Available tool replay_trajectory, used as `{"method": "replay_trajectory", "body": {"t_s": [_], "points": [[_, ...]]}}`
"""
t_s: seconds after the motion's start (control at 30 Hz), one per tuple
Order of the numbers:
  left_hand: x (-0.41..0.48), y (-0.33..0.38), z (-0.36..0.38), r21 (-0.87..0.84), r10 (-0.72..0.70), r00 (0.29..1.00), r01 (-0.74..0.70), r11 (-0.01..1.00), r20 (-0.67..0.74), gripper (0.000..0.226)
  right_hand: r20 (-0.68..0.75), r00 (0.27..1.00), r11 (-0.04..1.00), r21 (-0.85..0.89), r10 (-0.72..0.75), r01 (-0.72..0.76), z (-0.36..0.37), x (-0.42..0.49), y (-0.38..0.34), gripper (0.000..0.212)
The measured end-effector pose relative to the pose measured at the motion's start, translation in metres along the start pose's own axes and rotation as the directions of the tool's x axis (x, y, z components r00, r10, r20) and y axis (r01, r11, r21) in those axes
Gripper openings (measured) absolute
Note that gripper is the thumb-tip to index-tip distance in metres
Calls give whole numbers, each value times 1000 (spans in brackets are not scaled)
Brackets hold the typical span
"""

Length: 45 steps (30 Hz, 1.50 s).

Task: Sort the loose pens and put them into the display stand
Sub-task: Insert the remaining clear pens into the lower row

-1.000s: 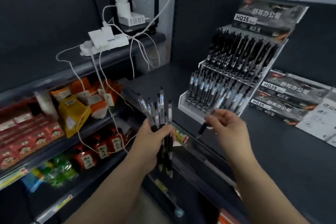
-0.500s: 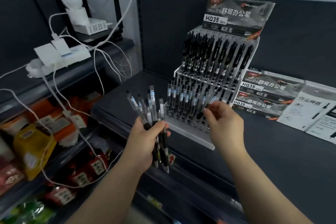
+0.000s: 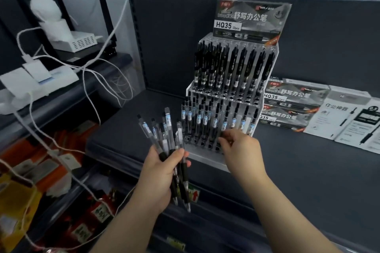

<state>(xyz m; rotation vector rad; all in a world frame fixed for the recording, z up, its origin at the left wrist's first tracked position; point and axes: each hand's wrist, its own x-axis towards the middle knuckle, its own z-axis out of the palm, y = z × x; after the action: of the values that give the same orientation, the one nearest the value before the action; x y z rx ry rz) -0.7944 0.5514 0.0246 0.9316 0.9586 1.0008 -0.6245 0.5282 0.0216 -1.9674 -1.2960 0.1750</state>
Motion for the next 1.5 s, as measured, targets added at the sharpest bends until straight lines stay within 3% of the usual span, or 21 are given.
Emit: {"method": "replay_trajectory", "body": {"t_s": [0.17,0.3,0.33,0.4,0.5,0.6,0.8,0.97,1.07,1.23,1.37,1.5], "points": [[9,6,-7,-5,-4,998,4,1000,60,10,-31,996,996,-28,85,-86,3,-1,-6,24],[12,9,-14,-34,-41,994,45,998,102,8,-130,982,982,152,135,-115,0,-16,-20,8],[13,10,-15,-38,-49,992,54,998,112,8,-101,984,968,221,147,-122,-1,-20,-27,10],[14,9,-15,-33,-64,987,70,997,144,10,85,984,898,402,158,-179,-1,-26,-43,12],[13,10,-13,-7,-61,971,65,998,230,16,372,920,769,548,127,-328,10,-32,-58,15],[12,11,-16,19,-52,961,49,999,273,18,439,888,681,609,137,-407,17,-31,-60,18],[14,11,-21,34,-72,948,64,997,309,21,383,900,581,692,207,-429,16,-34,-63,15],[19,11,-21,25,-86,971,83,996,221,14,243,924,464,808,297,-362,-1,-33,-57,11],[22,11,-20,13,-86,978,85,996,191,11,100,934,507,817,344,-274,-14,-29,-47,10],[23,14,-12,-1,-67,983,68,998,171,11,-125,922,700,690,367,-186,-27,-22,-33,14],[23,13,-7,-3,-56,985,57,998,163,11,-228,924,895,400,305,-197,-24,-15,-23,14],[22,13,-4,-8,-54,985,56,998,166,11,-196,951,967,139,240,-215,-12,-9,-14,8]]}}
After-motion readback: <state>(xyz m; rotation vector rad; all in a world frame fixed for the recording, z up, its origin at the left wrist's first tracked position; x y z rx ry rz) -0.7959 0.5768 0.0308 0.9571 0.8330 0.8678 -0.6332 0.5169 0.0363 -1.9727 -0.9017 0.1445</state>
